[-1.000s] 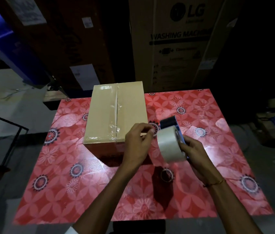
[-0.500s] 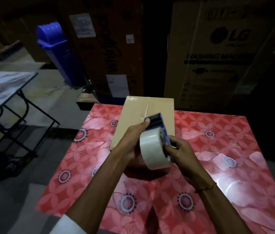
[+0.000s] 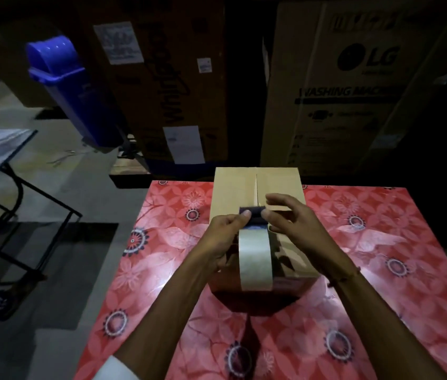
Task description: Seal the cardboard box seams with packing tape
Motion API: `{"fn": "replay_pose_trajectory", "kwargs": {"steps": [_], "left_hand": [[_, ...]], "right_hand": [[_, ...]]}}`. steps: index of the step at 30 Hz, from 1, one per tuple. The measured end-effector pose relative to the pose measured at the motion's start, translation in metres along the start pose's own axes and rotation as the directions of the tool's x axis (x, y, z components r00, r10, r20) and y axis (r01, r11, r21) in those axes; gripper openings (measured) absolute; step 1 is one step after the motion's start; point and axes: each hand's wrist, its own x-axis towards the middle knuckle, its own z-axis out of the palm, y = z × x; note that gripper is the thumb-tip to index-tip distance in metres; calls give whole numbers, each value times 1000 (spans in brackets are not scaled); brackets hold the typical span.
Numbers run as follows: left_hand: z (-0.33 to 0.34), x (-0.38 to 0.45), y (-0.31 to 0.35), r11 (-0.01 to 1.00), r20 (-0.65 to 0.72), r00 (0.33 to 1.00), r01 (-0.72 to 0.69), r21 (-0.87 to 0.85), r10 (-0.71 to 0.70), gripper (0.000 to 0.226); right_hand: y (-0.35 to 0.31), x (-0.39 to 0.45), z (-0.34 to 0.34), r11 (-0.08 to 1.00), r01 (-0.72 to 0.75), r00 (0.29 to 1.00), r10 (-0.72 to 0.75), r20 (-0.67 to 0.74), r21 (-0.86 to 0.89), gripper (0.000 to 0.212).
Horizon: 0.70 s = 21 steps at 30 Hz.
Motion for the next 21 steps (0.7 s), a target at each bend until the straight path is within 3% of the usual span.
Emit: {"fn": "replay_pose_trajectory", "kwargs": {"steps": [3, 6, 12, 15, 21], "left_hand": [[-4, 8, 0, 1000, 80, 997, 12, 11, -13, 38], [-6, 16, -2, 1000, 125, 992, 29, -4, -28, 38], [1, 27, -2, 1000, 220, 975, -2, 24, -3, 28], [14, 27, 4, 1000, 228, 974, -2, -5, 3, 28], [34, 28, 0, 994, 215, 977, 30, -103, -7, 33]], "right_hand": [[-4, 20, 9, 999, -22, 998, 24, 49, -40, 38], [-3, 25, 15, 1000, -12, 999, 13, -47, 23, 13], [5, 26, 16, 998, 48, 971, -56, -232, -41, 13], [7, 31, 10, 978, 106, 952, -153, -265, -181, 11], [9, 46, -7, 939, 98, 931, -203, -305, -328, 10]]}}
